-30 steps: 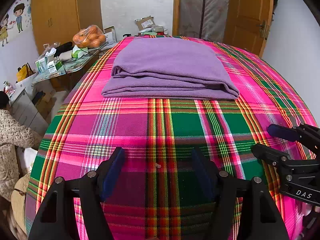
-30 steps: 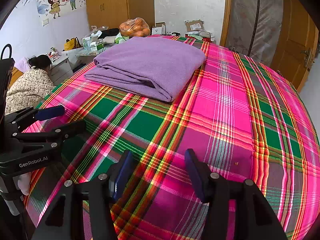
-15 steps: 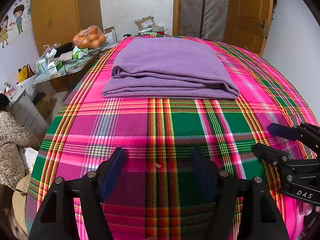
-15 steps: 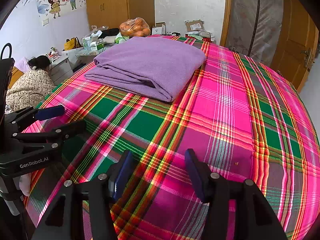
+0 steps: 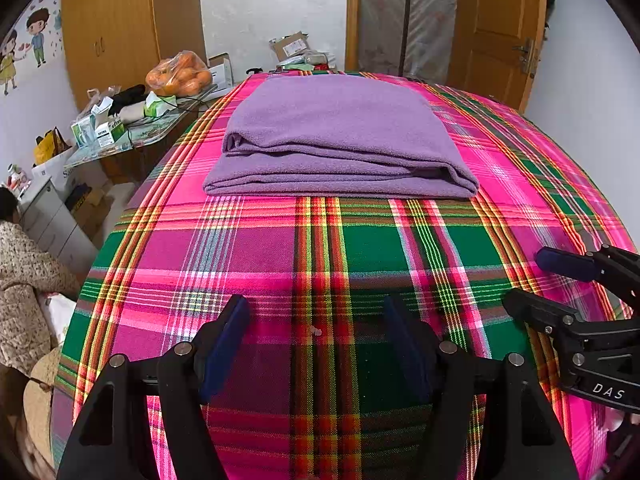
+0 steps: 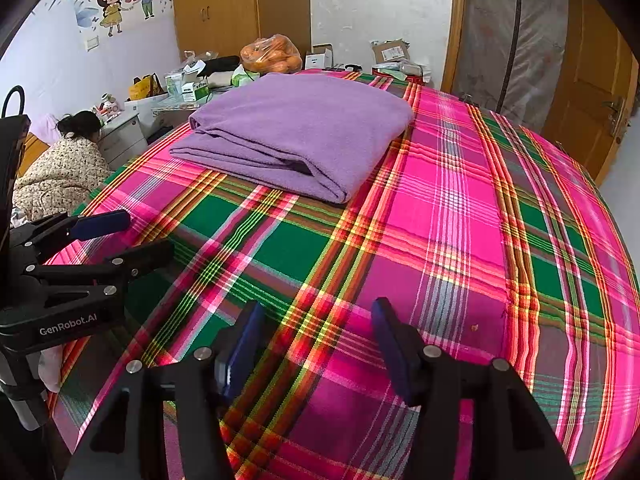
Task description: Fold clothes
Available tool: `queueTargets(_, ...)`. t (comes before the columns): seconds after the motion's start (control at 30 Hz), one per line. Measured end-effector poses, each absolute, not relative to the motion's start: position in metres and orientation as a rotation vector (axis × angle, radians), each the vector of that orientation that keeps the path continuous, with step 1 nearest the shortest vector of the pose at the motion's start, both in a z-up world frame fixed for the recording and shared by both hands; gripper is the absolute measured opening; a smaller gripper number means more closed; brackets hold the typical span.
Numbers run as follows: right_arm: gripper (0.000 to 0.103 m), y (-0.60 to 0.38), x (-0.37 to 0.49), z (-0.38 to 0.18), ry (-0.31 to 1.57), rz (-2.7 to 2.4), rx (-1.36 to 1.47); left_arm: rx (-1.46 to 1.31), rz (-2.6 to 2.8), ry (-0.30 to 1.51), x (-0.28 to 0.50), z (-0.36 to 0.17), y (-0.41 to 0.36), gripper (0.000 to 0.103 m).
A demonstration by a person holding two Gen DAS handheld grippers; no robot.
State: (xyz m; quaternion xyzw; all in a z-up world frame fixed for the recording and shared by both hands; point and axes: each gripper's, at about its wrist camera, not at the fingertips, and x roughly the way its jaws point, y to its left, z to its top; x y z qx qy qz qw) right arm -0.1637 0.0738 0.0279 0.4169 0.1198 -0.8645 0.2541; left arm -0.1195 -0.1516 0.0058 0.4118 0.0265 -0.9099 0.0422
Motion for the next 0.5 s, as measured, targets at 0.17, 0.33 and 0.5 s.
queueTargets(0.17,0.059,0.0738,-0.1644,0.0277,0.327,-2.345,1.132,1.260,-2.783,0.078,-0.1194,0.0056,-0.1516,0.072)
queueTargets(0.33,0.059,0.0745,-0.1642,0.0276,0.327,-2.344,1.132,1.260,-2.782,0.075,-0.1198,0.0054,-0.1504,0.072)
queueTargets(0.5,0.060,0.0742,-0.1644,0.0276,0.324,-2.341,1.132,1.260,-2.782,0.074,-0.1200,0.0055,-0.1496,0.072)
